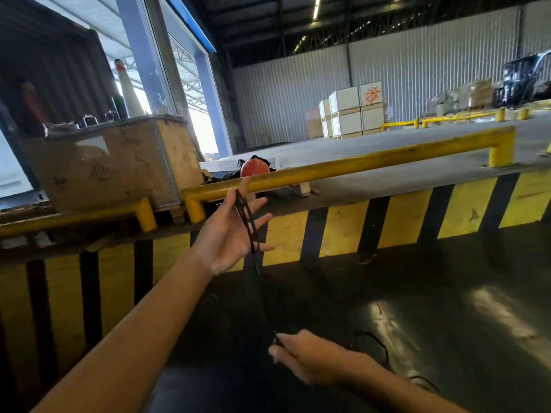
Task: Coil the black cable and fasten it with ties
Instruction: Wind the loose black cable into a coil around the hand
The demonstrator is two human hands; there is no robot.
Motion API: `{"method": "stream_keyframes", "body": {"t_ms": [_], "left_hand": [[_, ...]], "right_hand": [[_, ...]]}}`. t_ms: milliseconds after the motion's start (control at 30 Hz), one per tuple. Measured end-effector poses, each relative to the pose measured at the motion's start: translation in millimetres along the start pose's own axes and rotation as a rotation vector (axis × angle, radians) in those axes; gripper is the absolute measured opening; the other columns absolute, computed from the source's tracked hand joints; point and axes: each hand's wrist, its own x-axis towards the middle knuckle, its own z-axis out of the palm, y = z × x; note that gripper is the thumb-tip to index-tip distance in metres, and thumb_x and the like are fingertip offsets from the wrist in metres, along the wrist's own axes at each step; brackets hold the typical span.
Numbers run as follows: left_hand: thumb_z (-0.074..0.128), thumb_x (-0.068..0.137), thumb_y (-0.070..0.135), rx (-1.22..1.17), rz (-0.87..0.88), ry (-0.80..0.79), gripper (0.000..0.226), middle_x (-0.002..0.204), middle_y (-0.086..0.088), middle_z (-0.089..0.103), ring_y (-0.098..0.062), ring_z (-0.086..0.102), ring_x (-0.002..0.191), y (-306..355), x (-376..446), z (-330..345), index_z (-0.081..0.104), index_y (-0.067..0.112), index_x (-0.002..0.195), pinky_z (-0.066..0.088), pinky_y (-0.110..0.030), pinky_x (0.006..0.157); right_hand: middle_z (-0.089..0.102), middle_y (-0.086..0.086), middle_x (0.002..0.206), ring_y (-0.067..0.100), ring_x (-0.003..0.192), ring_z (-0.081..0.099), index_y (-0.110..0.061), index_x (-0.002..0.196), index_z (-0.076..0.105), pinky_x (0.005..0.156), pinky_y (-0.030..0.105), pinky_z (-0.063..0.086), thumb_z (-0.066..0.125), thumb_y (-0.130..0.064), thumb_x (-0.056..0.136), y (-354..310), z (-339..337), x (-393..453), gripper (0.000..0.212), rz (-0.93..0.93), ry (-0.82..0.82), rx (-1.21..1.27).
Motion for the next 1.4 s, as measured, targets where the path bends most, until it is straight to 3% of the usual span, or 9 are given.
{"method": "stream_keyframes", "body": {"t_ms": [233, 367, 433, 567, 800, 1000, 1167, 1267, 1400], "left_hand": [[0.022, 0.098, 0.050, 0.984, -0.132, 0.116, 0.040, 0.159, 0.000, 0.016, -0.028, 0.014, 0.145, -19.5, -14.2, -44.6, 0.025, 0.054, 0.137, 0.017, -0.056, 0.113], [0.031, 0.087, 0.064, 0.987, -0.503, -0.108, 0.029, 0.147, -0.008, 0.034, -0.031, 0.040, 0.128, -28.5, -31.1, -42.4, 0.038, 0.059, 0.115, 0.037, -0.053, 0.105], [0.037, 0.075, 0.077, 0.999, -0.622, -0.200, 0.059, 0.142, -0.007, 0.039, -0.029, 0.047, 0.120, -34.1, -30.5, -39.3, 0.040, 0.050, 0.127, 0.047, -0.053, 0.097], [0.031, 0.084, 0.060, 0.742, -0.677, -0.437, 0.044, 0.139, 0.008, 0.038, -0.029, 0.038, 0.131, -39.6, -30.3, -10.8, 0.037, 0.057, 0.127, 0.043, -0.060, 0.097], [0.039, 0.087, 0.052, 0.047, -0.193, -0.203, 0.040, 0.152, -0.003, 0.032, -0.034, 0.032, 0.138, -4.6, -16.3, 9.8, 0.050, 0.051, 0.125, 0.033, -0.071, 0.096], [0.024, 0.097, 0.047, 0.599, -0.090, 0.082, 0.041, 0.160, 0.005, 0.009, -0.028, 0.005, 0.146, -0.2, -16.5, -28.4, 0.027, 0.053, 0.138, 0.013, -0.066, 0.109], [0.018, 0.101, 0.039, 1.302, -0.319, -0.090, 0.046, 0.153, -0.002, 0.027, -0.026, 0.030, 0.138, -15.5, -32.2, -40.0, 0.015, 0.037, 0.147, 0.029, -0.042, 0.108], [0.029, 0.091, 0.060, 1.129, -0.578, -0.223, 0.056, 0.135, 0.003, 0.045, -0.022, 0.048, 0.119, -27.3, -34.6, -35.9, 0.027, 0.039, 0.143, 0.042, -0.038, 0.095], [0.031, 0.087, 0.060, 0.535, -0.635, -0.422, 0.043, 0.139, 0.010, 0.037, -0.029, 0.039, 0.131, -31.6, -33.0, -29.3, 0.036, 0.057, 0.129, 0.042, -0.061, 0.095]], "right_hand": [[0.056, -0.012, 0.077, -0.001, 0.071, 0.057, -0.023, 0.091, 0.061, 0.067, 0.017, 0.042, 0.050, -0.032, 0.094, -8.9, -112.6, -35.5, 0.015, -0.174, 0.293, -0.297], [0.060, -0.008, 0.068, 0.002, 0.065, 0.056, -0.029, 0.072, 0.063, 0.065, 0.028, 0.045, 0.057, -0.029, 0.090, -4.0, -171.8, -40.1, 0.019, -0.234, 0.682, -0.143], [0.067, -0.001, 0.076, 0.010, 0.072, 0.060, -0.018, 0.083, 0.071, 0.067, 0.033, 0.049, 0.058, -0.032, 0.089, -4.5, -174.1, -28.0, 0.020, -0.218, 0.808, -0.164], [0.059, -0.005, 0.074, 0.007, 0.069, 0.054, -0.017, 0.088, 0.064, 0.062, 0.023, 0.042, 0.053, -0.034, 0.092, 6.6, -145.1, 3.1, 0.021, -0.060, 0.980, -0.057], [0.061, -0.003, 0.068, 0.005, 0.063, 0.060, -0.031, 0.069, 0.059, 0.067, 0.033, 0.053, 0.034, -0.037, 0.099, 0.4, -9.5, 12.0, 0.039, -0.069, 0.444, 0.197], [0.057, -0.010, 0.076, -0.001, 0.069, 0.058, -0.037, 0.080, 0.054, 0.069, 0.021, 0.049, 0.045, -0.036, 0.095, -17.3, -27.7, -6.6, 0.018, -0.153, 0.095, -0.019], [0.062, -0.005, 0.088, 0.006, 0.082, 0.059, -0.022, 0.092, 0.062, 0.075, 0.019, 0.046, 0.055, -0.036, 0.090, -26.2, -117.0, -23.9, 0.016, -0.203, 0.285, -0.237], [0.064, -0.003, 0.081, 0.008, 0.074, 0.059, -0.018, 0.084, 0.066, 0.072, 0.026, 0.048, 0.063, -0.037, 0.085, -29.0, -150.8, -22.6, 0.019, -0.227, 0.494, -0.157], [0.061, -0.005, 0.076, 0.011, 0.071, 0.057, -0.019, 0.086, 0.066, 0.065, 0.030, 0.047, 0.062, -0.039, 0.084, -12.1, -145.5, -1.1, 0.021, -0.149, 0.790, -0.069]]}}
